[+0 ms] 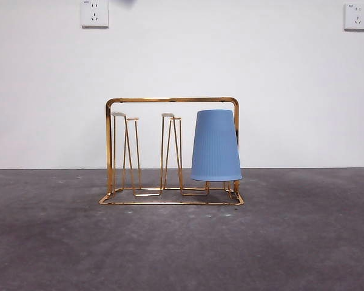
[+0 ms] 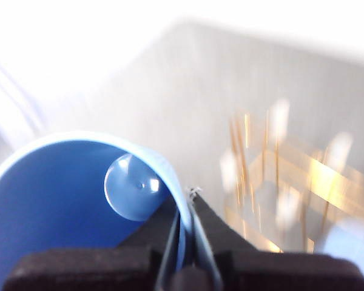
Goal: Pick up cup 1,put cup 1 in the cup rack,pick up cup 2,put cup 2 in the cup rack
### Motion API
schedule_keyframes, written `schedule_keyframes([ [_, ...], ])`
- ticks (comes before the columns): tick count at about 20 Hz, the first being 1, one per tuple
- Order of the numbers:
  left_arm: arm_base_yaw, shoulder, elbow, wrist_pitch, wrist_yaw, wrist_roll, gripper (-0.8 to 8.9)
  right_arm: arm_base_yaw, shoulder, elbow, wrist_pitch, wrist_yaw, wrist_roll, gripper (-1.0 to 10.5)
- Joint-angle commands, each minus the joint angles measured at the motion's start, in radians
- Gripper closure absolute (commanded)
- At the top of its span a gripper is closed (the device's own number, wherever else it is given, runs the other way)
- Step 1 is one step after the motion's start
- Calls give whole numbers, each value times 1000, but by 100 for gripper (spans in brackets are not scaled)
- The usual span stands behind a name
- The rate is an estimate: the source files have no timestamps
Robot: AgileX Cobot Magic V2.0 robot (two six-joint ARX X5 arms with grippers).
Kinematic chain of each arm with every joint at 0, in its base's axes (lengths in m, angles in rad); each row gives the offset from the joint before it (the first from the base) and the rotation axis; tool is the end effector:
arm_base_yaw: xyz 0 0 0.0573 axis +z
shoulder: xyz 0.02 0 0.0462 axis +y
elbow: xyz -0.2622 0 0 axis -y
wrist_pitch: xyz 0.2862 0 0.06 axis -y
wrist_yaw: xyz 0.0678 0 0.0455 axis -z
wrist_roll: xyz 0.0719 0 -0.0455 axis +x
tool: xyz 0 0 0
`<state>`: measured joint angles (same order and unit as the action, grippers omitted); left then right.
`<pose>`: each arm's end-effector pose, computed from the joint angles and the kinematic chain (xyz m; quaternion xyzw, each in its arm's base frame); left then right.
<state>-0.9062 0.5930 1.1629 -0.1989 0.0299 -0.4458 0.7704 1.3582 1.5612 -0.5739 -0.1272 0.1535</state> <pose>0.0855 -0.1126 0.5056 -0.2702 -0.0649 -0.4694 0.8381 0.2538 0.2590 0.4258 0.0098 0.2071 0.4118 0.8874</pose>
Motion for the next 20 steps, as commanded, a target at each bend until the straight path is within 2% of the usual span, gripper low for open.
schedule_keyframes([
  [1, -2, 17, -6, 98, 58, 5, 373, 2, -139, 0, 85, 5, -21, 963],
  [6, -3, 96, -6, 244, 142, 5, 372, 2, -324, -1, 216, -11, -54, 963],
  [11, -3, 207, -6, 413, 230, -7, 372, 2, -378, 0, 315, -119, -51, 963],
  [16, -2, 333, -6, 612, 304, -67, 336, 2, -381, 0, 402, -207, -48, 963],
  [20, -2, 425, -6, 777, 348, -143, 336, 2, -378, -1, 444, -222, -49, 963],
])
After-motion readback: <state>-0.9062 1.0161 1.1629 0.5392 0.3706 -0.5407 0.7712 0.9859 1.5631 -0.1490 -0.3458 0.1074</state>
